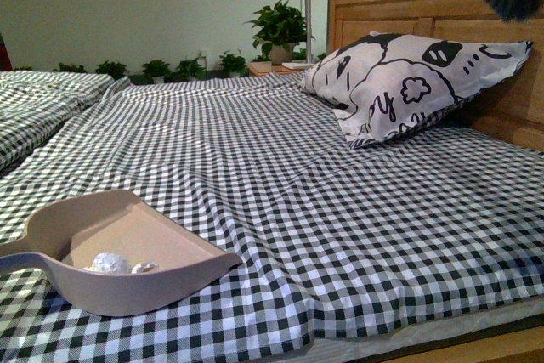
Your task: Clean up trash
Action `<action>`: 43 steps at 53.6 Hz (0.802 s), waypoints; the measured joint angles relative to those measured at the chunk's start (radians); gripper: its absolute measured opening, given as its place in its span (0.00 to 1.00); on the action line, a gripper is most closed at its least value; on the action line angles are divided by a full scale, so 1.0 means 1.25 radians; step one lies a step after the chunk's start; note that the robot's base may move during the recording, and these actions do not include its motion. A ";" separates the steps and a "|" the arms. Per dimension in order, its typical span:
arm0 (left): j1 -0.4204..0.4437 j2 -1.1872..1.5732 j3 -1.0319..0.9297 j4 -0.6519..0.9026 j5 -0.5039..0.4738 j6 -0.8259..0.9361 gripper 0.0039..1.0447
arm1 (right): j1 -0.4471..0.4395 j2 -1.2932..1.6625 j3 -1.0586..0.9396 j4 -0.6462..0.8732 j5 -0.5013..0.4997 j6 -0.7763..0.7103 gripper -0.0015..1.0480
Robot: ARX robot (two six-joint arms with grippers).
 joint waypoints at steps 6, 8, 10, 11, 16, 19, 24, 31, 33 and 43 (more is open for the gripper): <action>0.000 0.000 -0.001 0.002 -0.003 -0.003 0.27 | -0.001 -0.005 0.000 -0.004 -0.008 0.011 0.19; -0.004 -0.002 -0.023 0.064 -0.030 -0.030 0.27 | -0.001 -0.006 0.000 -0.006 -0.009 0.013 0.19; -0.008 -0.004 -0.058 0.156 -0.072 -0.074 0.27 | -0.001 -0.007 0.000 -0.006 -0.010 0.014 0.19; -0.012 -0.004 -0.078 0.214 -0.103 -0.122 0.27 | -0.001 -0.007 0.000 -0.006 -0.011 0.014 0.19; -0.013 0.001 -0.109 0.371 -0.169 -0.267 0.27 | -0.001 -0.010 0.000 -0.006 -0.014 0.017 0.19; -0.009 0.001 -0.106 0.410 -0.181 -0.325 0.27 | -0.001 -0.011 0.000 -0.006 -0.014 0.019 0.19; -0.001 -0.005 -0.089 0.427 -0.201 -0.412 0.27 | -0.001 -0.016 -0.002 -0.006 -0.015 0.023 0.19; -0.001 -0.012 -0.073 0.417 -0.226 -0.481 0.27 | -0.002 -0.030 -0.010 -0.013 -0.017 0.027 0.19; -0.001 -0.021 -0.067 0.411 -0.233 -0.497 0.27 | -0.003 -0.035 -0.011 -0.017 -0.017 0.028 0.19; -0.001 -0.137 -0.026 0.379 -0.305 -0.581 0.27 | -0.029 -0.065 -0.011 -0.040 -0.030 0.049 0.19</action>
